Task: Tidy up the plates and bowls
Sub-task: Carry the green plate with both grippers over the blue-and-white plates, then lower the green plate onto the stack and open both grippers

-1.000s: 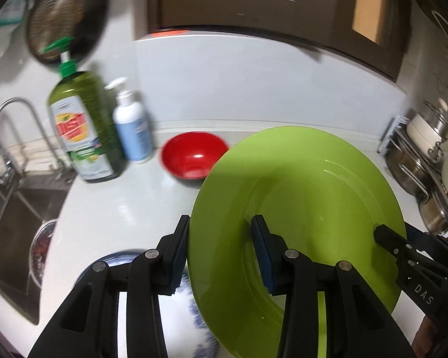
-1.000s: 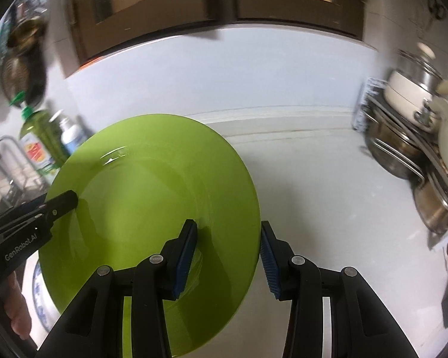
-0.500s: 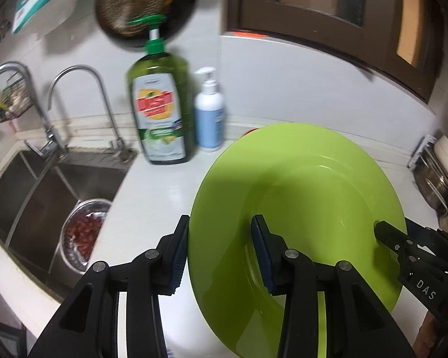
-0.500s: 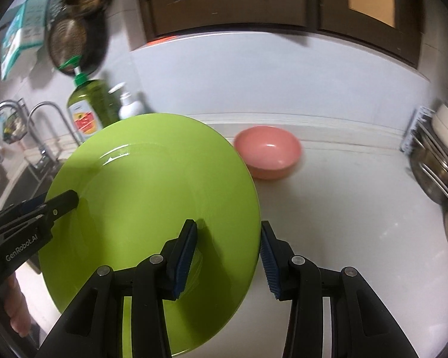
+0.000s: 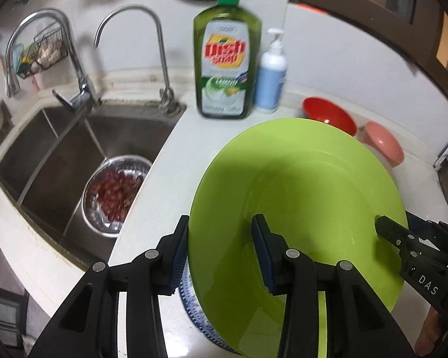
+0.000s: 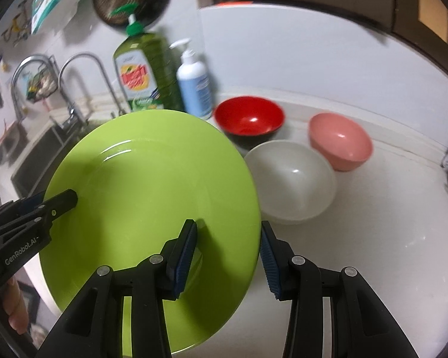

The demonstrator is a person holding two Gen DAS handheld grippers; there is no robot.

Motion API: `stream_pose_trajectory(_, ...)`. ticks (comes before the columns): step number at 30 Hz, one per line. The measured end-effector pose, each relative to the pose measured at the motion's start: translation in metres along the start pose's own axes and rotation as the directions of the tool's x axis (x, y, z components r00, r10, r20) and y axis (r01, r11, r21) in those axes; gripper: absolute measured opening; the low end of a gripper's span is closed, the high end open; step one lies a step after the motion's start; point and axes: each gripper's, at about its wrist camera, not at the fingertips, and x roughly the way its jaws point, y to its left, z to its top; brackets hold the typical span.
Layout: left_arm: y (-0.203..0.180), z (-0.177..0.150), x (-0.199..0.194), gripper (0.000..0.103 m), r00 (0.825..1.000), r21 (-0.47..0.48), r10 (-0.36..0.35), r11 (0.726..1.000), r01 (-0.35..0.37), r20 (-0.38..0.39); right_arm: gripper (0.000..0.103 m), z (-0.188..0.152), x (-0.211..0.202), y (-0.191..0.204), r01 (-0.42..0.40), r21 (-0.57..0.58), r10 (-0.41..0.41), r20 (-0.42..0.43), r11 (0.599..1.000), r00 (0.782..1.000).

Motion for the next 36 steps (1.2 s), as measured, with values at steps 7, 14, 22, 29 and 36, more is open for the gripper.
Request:
stream_pose_trajectory(7, 0.013, -0.02, 0.021, 0.041, 0.997, -0.022, 0.01, 1.0, -0.012, -0.08, 0.043, -0.012, 0.023, 0.016, -0.017, -0.03, 0.015, -0.077, 0.999, 0.997)
stream_pose_trajectory(14, 0.016, -0.034, 0.044, 0.042, 0.989, -0.03, 0.019, 0.999, -0.024, -0.149, 0.043, -0.026, 0.049, 0.019, -0.029, -0.035, 0.023, -0.163, 0.999, 0.986)
stream_pose_trajectory(22, 0.019, -0.04, 0.055, 0.042, 0.983, -0.035, 0.024, 0.999, -0.031, -0.181, 0.043, -0.036, 0.064, 0.023, -0.026, -0.044, 0.016, -0.216, 0.999, 0.976)
stream_pose_trajectory(29, 0.022, -0.043, 0.062, 0.043, 0.979, -0.044, 0.02, 0.999, -0.029, -0.202, 0.043, -0.037, 0.068, 0.028, -0.02, -0.064, 0.004, -0.232, 0.998, 0.973)
stream_pose_trajectory(36, 0.021, -0.045, 0.066, 0.05, 0.977, -0.028, 0.003, 1.0, -0.009, -0.212, 0.045, -0.039, 0.07, 0.032, -0.008, -0.097, -0.015, -0.229, 0.995, 0.973)
